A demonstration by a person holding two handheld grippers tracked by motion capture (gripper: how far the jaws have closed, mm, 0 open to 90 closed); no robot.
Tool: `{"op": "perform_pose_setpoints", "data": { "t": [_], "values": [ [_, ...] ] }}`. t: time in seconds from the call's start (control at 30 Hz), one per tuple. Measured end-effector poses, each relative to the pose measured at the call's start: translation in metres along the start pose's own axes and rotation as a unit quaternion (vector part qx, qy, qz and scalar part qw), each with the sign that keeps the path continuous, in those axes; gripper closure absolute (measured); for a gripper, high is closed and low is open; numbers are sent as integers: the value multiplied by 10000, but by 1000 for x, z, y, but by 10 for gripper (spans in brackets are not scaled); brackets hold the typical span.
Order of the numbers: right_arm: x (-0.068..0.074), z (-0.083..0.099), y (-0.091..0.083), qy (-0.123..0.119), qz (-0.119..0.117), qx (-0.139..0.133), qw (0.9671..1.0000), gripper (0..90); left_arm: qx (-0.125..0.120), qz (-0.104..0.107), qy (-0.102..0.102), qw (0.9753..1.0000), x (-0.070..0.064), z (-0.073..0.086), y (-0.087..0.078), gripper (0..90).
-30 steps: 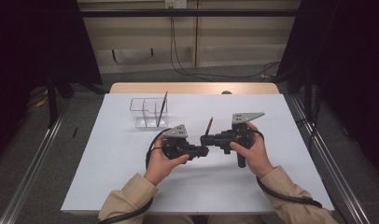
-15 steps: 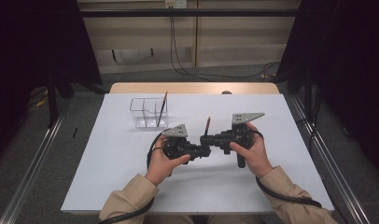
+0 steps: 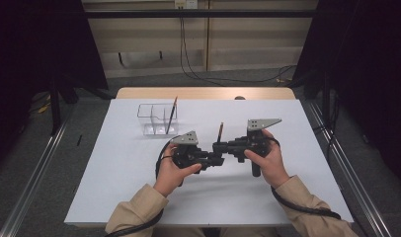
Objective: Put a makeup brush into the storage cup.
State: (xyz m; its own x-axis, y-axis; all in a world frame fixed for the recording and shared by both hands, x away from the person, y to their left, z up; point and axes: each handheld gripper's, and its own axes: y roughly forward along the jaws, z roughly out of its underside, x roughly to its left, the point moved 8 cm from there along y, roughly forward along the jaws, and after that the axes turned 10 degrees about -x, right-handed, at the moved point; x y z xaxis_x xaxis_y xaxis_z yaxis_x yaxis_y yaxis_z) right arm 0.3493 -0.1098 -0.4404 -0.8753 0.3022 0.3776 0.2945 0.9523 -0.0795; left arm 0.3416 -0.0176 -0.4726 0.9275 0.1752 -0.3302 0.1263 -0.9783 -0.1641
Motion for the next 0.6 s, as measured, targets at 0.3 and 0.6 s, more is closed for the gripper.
{"op": "perform_pose_setpoints", "data": {
  "t": [0.3,0.6],
  "values": [
    [-5,-2,-13,-56,95,-4,9999,838,-388,-175,-147,9990,6,-12,-18,488],
    [-6,1,-16,-89,123,22,9999,838,-512,-277,-383,9976,9,-19,-26,289]
  ]
}}
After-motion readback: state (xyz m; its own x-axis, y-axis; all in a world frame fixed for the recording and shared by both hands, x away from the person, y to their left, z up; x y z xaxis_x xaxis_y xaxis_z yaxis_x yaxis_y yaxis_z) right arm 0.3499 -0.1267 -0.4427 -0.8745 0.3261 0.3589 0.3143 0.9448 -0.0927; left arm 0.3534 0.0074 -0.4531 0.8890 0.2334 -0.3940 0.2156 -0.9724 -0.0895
